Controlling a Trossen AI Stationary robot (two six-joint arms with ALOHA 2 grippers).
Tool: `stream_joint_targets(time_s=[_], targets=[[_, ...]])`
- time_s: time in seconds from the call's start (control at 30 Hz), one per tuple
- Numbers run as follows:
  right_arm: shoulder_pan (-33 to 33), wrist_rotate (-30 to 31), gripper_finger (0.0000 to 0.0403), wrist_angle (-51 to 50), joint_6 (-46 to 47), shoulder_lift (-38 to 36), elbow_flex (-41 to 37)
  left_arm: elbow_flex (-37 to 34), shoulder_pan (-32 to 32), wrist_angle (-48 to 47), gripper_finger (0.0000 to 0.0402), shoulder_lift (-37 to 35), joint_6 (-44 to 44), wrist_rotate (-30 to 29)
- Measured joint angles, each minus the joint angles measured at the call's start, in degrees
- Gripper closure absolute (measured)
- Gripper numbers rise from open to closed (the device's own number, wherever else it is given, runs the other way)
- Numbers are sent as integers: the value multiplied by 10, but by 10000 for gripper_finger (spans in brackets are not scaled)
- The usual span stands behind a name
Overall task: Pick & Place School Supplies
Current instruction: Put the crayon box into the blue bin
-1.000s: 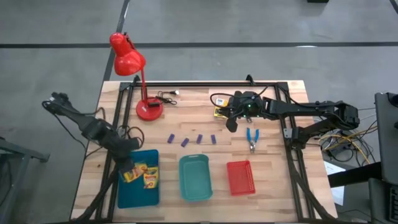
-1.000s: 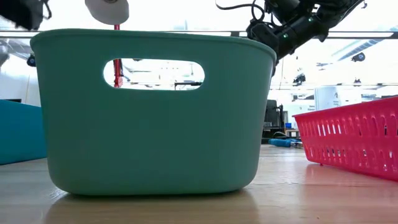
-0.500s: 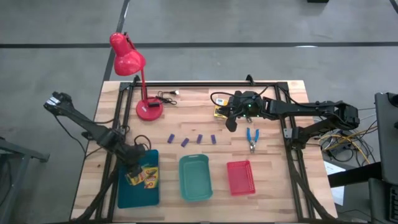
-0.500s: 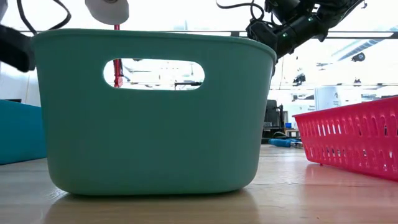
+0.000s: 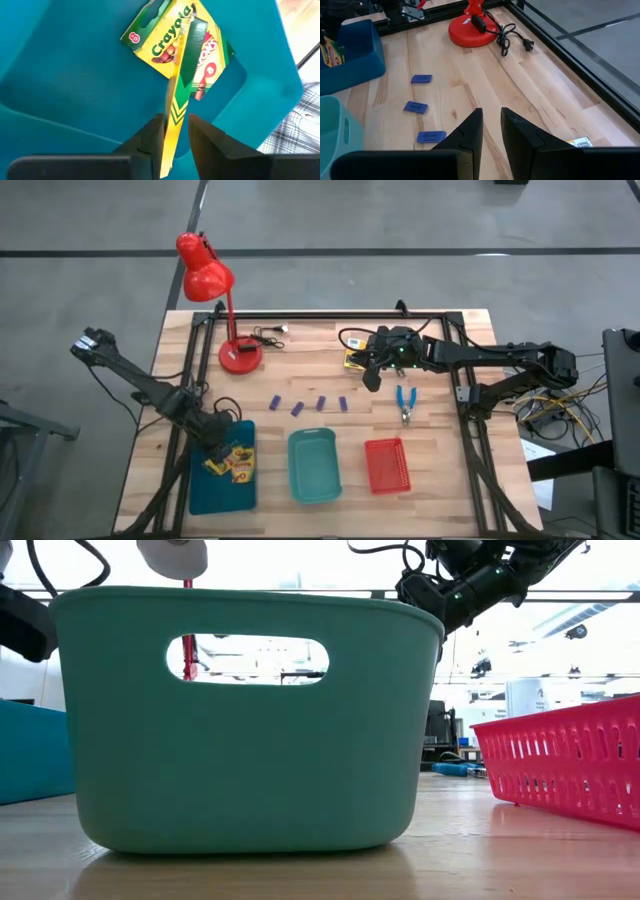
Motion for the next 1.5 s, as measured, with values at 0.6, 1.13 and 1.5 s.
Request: stream_joint_targets(time_s=[0.6, 1.13, 1.5], targets=[[0, 0, 335, 1, -9, 0, 0, 35, 1, -50, 270, 0, 65, -2], [0, 3, 335, 13, -3, 0, 0, 170, 73, -22, 270, -1, 184, -245], [0, 4, 335, 12, 49, 0, 0, 127, 213, 309, 271, 14, 405, -440]])
